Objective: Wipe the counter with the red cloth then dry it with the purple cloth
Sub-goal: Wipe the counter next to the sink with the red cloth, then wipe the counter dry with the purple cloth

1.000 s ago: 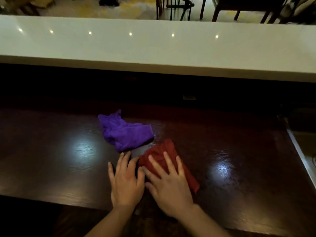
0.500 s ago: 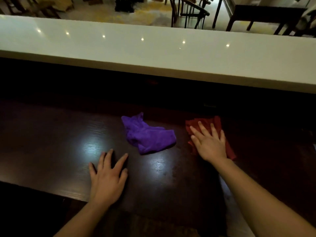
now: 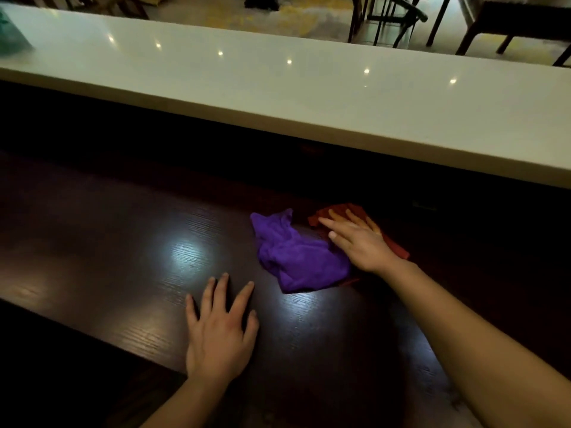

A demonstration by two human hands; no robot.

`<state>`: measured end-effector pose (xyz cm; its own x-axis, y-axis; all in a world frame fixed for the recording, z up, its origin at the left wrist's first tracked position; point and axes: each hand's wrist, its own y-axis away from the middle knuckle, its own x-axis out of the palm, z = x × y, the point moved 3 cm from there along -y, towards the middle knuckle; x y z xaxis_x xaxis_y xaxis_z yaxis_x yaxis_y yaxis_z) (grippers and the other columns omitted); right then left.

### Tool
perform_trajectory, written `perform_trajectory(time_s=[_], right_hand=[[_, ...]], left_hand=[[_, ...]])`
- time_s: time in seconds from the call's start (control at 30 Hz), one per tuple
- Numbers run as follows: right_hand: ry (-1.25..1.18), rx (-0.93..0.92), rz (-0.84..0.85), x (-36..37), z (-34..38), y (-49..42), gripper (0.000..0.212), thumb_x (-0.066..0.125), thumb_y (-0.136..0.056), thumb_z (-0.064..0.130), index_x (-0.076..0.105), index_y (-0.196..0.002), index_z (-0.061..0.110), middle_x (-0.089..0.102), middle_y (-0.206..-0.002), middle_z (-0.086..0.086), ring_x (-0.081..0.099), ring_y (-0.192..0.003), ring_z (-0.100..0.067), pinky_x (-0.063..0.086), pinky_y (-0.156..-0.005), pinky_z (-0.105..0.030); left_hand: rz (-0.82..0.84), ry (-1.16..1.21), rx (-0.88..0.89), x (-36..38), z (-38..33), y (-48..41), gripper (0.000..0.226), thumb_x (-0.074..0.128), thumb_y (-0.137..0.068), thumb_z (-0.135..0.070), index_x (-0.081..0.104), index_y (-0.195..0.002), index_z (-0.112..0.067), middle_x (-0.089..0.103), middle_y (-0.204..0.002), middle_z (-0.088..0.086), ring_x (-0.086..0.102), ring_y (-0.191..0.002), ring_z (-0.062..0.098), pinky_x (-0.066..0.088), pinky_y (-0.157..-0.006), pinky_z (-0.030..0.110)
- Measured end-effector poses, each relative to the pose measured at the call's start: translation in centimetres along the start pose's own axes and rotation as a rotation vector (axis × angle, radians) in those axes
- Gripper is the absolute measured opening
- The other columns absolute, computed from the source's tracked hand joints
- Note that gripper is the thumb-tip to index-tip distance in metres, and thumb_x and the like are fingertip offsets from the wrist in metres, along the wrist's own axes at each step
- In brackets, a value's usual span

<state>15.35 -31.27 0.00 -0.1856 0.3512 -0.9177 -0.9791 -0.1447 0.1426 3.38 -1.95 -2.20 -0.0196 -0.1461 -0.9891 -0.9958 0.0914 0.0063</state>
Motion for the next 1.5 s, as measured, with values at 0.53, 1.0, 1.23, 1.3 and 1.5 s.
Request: perform_trajectory(time_s=[0.53, 1.0, 1.23, 1.3, 1.5], right_hand=[[0.151, -0.355, -0.031, 7.6, 8.6, 15.2, 0.056, 0.039, -0.093, 0.059, 0.038, -0.144, 0.036, 0.031, -0.158, 0.007, 0.018, -0.149, -0.022, 0.016, -0.121, -0.039], [0.059, 0.036, -0.179, 5.0, 3.0, 20.3, 0.053, 0.053, -0.086, 0.042, 0.055, -0.135, 0.02, 0.048, -0.148, -0.004, 0.036, -0.142, -0.026, 0.03, -0.117, -0.042], [0.163, 0.305, -0.276, 2.3, -4.4, 20.2, 0.059, 0.051, -0.09, 0.046, 0.048, -0.141, 0.017, 0.039, -0.154, -0.01, 0.03, -0.145, -0.029, 0.023, -0.119, -0.044], [0.16, 0.416, -0.274, 1.7, -4.7, 17.6, 0.062, 0.046, -0.092, 0.05, 0.038, -0.147, 0.021, 0.026, -0.16, -0.008, 0.016, -0.149, -0.029, 0.014, -0.121, -0.042], [0.096, 0.15, -0.239, 6.3, 2.4, 22.5, 0.057, 0.048, -0.087, 0.05, 0.044, -0.141, 0.033, 0.037, -0.156, -0.001, 0.025, -0.147, -0.027, 0.023, -0.119, -0.044]], left_hand=[[-0.05, 0.037, -0.009, 0.2, 0.1, 0.0, 0.055, 0.038, -0.085, -0.049, 0.051, -0.137, -0.04, 0.042, -0.152, 0.011, 0.03, -0.144, 0.029, 0.019, -0.114, 0.063], [0.053, 0.048, 0.069, -0.5, -6.3, 1.3, 0.068, 0.026, -0.087, -0.054, 0.039, -0.148, -0.026, 0.034, -0.157, 0.015, 0.022, -0.147, 0.033, 0.017, -0.114, 0.064], [0.092, 0.023, 0.191, 2.1, -10.7, 1.6, 0.061, 0.017, -0.091, -0.061, 0.018, -0.15, -0.046, 0.013, -0.165, 0.007, -0.005, -0.151, 0.035, -0.005, -0.115, 0.068], [0.072, 0.033, 0.191, 2.1, -10.7, 1.6, 0.059, 0.024, -0.092, -0.059, 0.025, -0.149, -0.044, 0.021, -0.163, 0.009, 0.003, -0.15, 0.037, 0.001, -0.115, 0.069], [0.076, 0.041, 0.18, 1.8, -10.9, 1.7, 0.058, 0.027, -0.09, -0.056, 0.031, -0.147, -0.044, 0.026, -0.162, 0.009, 0.009, -0.15, 0.036, 0.005, -0.115, 0.069]])
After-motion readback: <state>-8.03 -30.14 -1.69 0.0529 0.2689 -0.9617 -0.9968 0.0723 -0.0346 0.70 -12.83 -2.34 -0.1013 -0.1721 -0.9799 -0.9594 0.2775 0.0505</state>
